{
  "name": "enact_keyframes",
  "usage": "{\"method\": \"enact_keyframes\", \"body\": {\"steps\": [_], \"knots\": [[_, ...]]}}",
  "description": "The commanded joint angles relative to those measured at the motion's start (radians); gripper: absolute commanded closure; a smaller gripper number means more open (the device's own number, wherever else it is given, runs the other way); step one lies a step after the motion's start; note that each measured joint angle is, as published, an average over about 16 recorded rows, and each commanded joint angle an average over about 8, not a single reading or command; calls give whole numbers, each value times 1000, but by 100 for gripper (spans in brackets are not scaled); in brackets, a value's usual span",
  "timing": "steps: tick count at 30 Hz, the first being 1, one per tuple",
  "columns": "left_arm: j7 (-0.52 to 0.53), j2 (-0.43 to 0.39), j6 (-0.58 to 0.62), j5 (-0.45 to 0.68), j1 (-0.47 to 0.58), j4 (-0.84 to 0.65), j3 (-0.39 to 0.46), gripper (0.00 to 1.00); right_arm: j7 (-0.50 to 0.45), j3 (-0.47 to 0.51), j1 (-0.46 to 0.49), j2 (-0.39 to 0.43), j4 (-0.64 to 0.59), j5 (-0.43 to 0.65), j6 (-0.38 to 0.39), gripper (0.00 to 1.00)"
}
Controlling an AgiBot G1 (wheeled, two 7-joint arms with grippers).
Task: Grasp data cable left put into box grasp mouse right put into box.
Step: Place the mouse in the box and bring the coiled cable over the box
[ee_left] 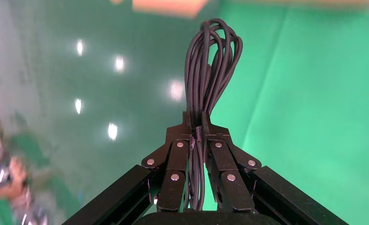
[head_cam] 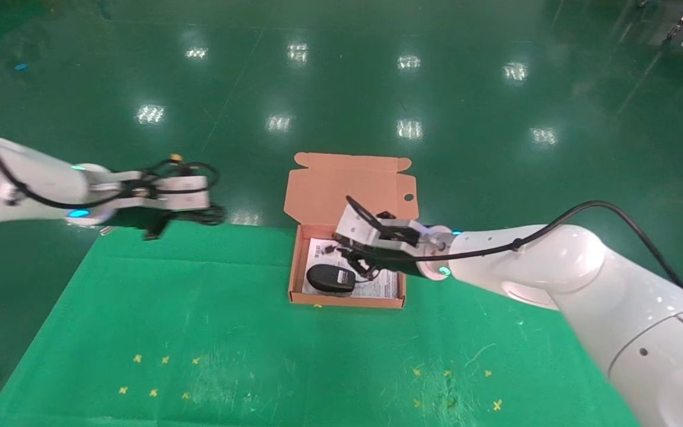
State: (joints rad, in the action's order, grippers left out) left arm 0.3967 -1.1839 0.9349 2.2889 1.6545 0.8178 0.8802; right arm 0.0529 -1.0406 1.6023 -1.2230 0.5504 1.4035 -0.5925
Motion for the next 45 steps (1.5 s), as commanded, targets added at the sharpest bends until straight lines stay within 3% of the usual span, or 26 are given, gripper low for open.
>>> {"method": "enact_keyframes", "body": {"steps": [1, 7, 16, 22, 33, 34, 41, 42, 45], "knots": [[-18, -44, -53, -25, -17, -35, -5, 100, -1, -1, 15, 36, 21, 9, 7, 0], [-139, -157, -194, -121, -44, -186, -7, 100, -101, -16, 50, 222, 194, 76, 23, 0], [-256, -187, -280, -296, -83, -218, 79, 100, -296, -56, 81, 445, 508, 220, 4, 0], [-270, -189, -323, -375, -91, -206, 160, 100, -437, -79, 91, 496, 616, 331, -10, 0], [-262, -190, -388, -510, -87, -171, 289, 100, -670, -96, 94, 507, 711, 534, -30, 0], [-261, -190, -391, -519, -86, -169, 295, 96, -682, -96, 94, 507, 716, 545, -32, 0], [-269, -190, -417, -570, -83, -153, 329, 9, -734, -98, 93, 513, 748, 603, -40, 0], [-270, -190, -420, -574, -83, -151, 332, 0, -737, -99, 93, 513, 751, 608, -41, 0], [-269, -189, -421, -575, -83, -150, 332, 0, -735, -98, 93, 513, 750, 609, -42, 0]]}}
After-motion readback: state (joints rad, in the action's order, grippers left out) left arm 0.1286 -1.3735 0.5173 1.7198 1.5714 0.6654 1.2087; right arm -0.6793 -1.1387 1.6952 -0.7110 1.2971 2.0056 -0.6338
